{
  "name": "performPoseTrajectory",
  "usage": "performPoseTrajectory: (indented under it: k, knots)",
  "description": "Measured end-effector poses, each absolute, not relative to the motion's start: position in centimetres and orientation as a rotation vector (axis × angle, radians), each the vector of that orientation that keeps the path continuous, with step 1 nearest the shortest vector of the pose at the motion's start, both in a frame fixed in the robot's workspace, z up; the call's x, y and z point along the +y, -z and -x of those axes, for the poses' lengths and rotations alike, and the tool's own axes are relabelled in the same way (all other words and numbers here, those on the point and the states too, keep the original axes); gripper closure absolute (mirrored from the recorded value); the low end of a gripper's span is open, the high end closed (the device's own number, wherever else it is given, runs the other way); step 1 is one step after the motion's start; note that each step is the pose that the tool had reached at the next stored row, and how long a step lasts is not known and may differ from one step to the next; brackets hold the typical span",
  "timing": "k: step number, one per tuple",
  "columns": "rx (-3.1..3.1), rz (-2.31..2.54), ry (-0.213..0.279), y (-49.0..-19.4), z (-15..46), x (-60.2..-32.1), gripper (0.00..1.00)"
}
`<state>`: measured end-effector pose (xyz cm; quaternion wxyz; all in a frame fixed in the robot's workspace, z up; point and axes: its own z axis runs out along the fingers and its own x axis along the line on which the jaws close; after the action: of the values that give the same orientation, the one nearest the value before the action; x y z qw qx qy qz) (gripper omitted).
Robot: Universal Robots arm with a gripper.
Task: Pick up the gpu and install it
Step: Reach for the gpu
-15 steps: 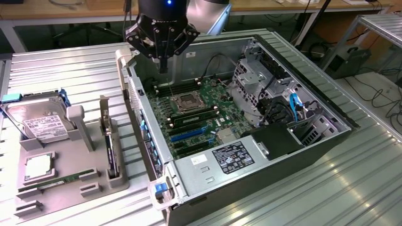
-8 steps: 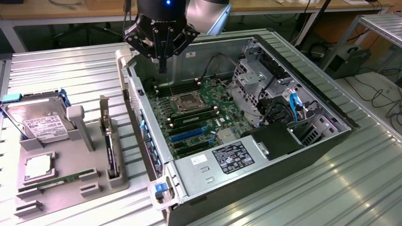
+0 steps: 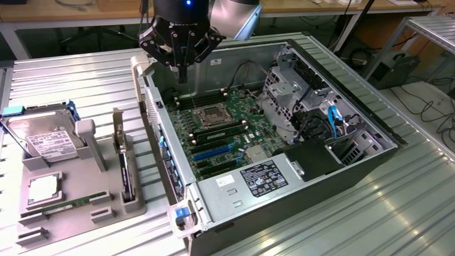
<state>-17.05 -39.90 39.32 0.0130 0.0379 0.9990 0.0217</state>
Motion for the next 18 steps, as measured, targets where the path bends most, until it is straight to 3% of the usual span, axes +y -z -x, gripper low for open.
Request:
performPoseTrajectory:
  k: [18]
  knots:
    - [3.112, -0.118, -0.068, -39.32, 17.79, -39.90, 0.89]
